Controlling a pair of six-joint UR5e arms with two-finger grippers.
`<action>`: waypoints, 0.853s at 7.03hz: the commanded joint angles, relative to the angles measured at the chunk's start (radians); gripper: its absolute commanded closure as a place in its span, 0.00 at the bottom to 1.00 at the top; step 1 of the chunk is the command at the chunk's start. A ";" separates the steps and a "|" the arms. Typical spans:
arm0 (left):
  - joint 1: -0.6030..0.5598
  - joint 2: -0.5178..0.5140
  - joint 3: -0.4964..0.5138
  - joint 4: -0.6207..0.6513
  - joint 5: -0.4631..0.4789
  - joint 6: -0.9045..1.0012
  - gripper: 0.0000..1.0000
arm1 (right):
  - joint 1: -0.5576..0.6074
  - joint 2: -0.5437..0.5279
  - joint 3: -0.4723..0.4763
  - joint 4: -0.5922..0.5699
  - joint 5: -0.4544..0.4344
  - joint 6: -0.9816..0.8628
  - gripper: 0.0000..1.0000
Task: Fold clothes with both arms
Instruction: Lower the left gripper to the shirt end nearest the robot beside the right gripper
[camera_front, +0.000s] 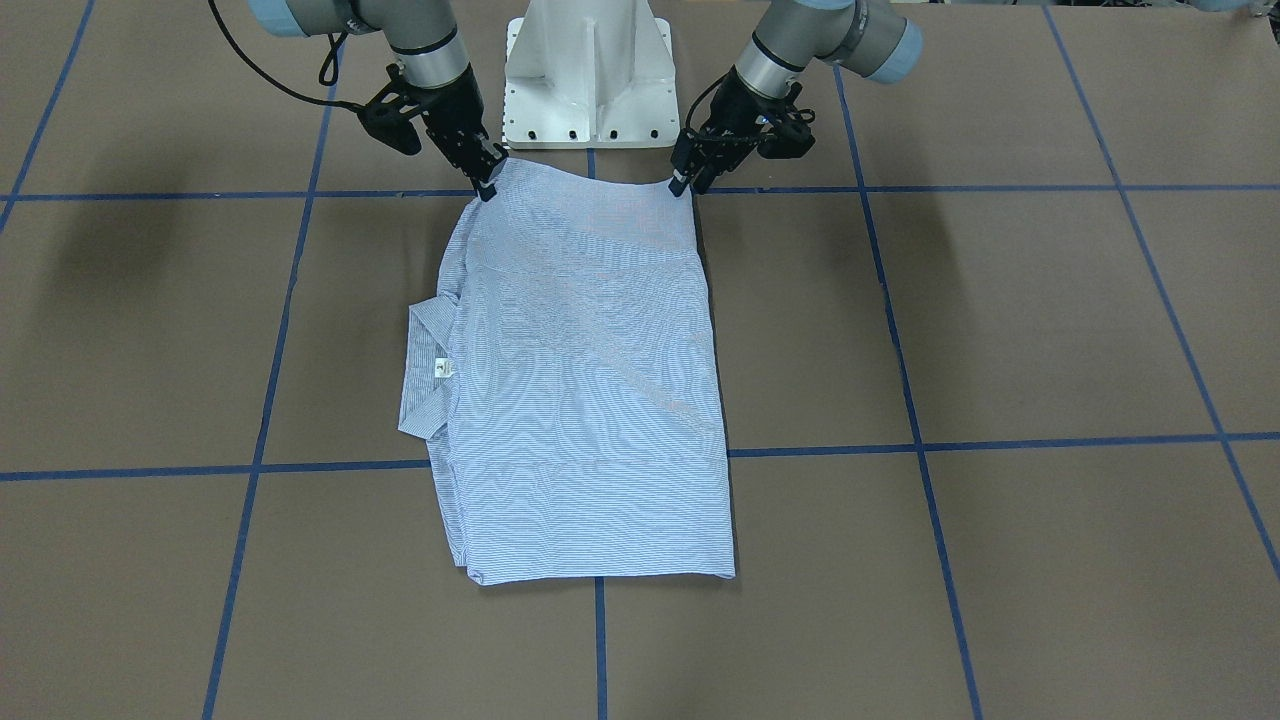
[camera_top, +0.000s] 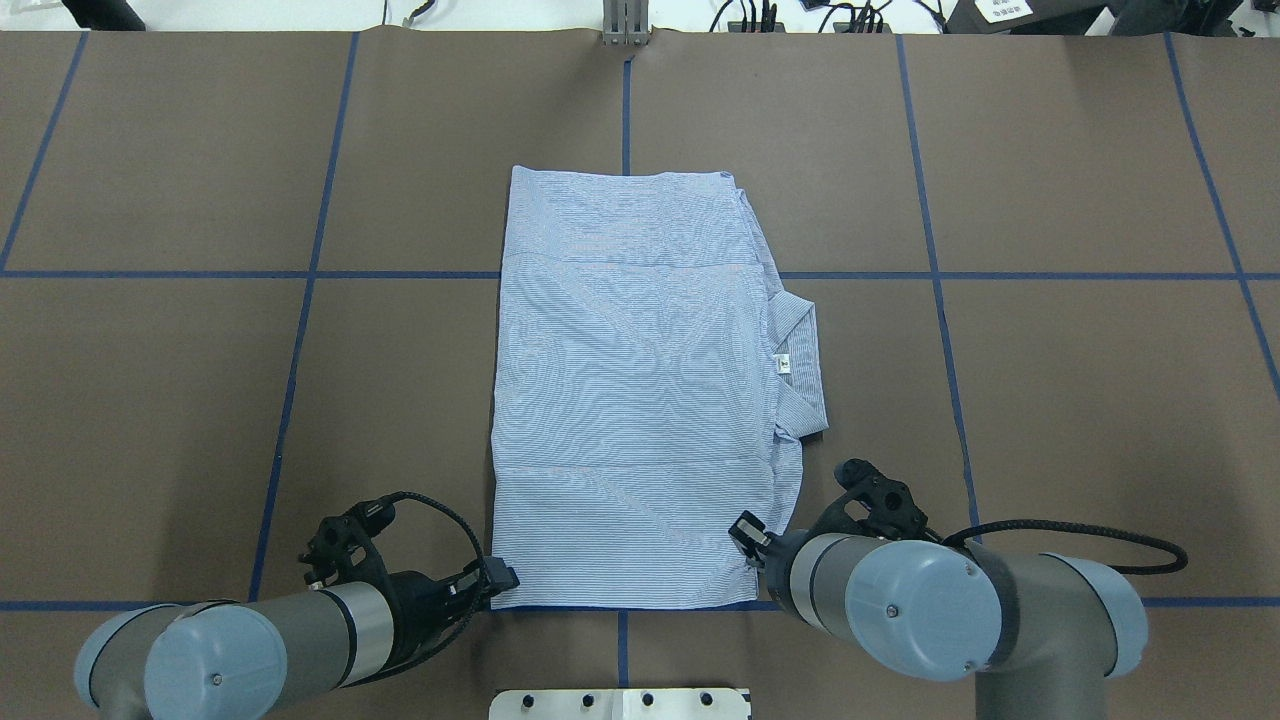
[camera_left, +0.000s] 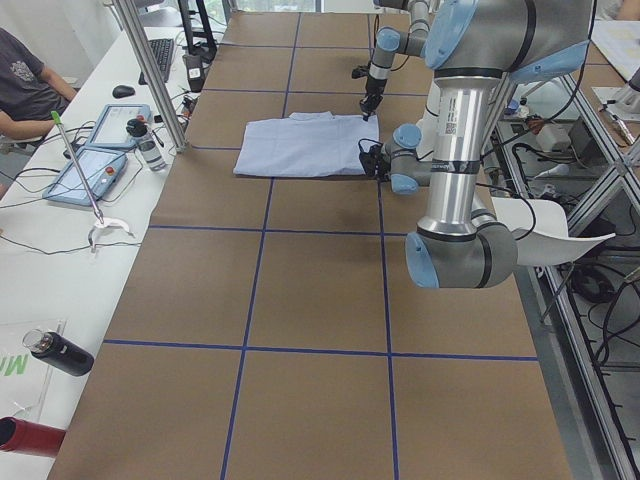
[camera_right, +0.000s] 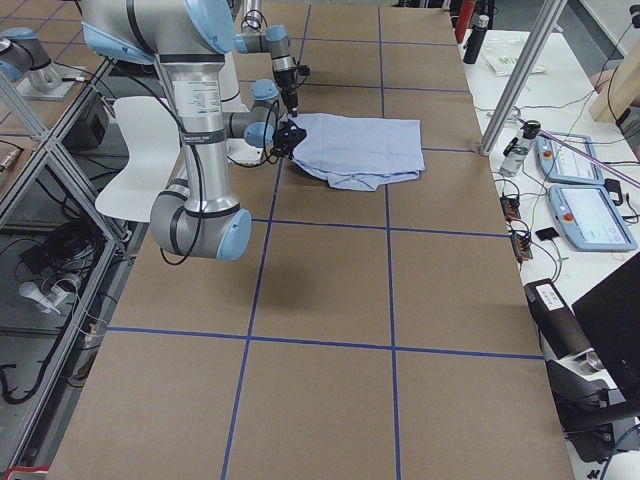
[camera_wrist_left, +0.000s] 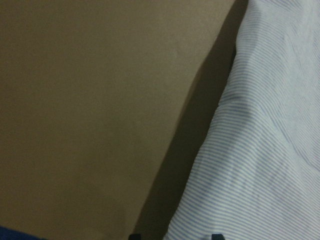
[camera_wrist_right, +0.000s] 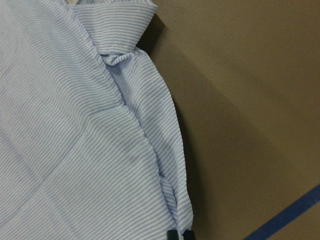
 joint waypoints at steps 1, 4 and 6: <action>0.006 -0.005 0.002 0.000 -0.001 0.000 0.55 | 0.000 0.001 -0.002 0.000 0.000 0.000 1.00; 0.005 -0.002 0.002 0.000 -0.001 0.000 1.00 | 0.000 -0.001 -0.002 0.000 0.000 0.000 1.00; -0.003 0.017 -0.065 0.000 -0.001 -0.005 1.00 | 0.003 -0.007 0.004 0.000 -0.009 0.003 1.00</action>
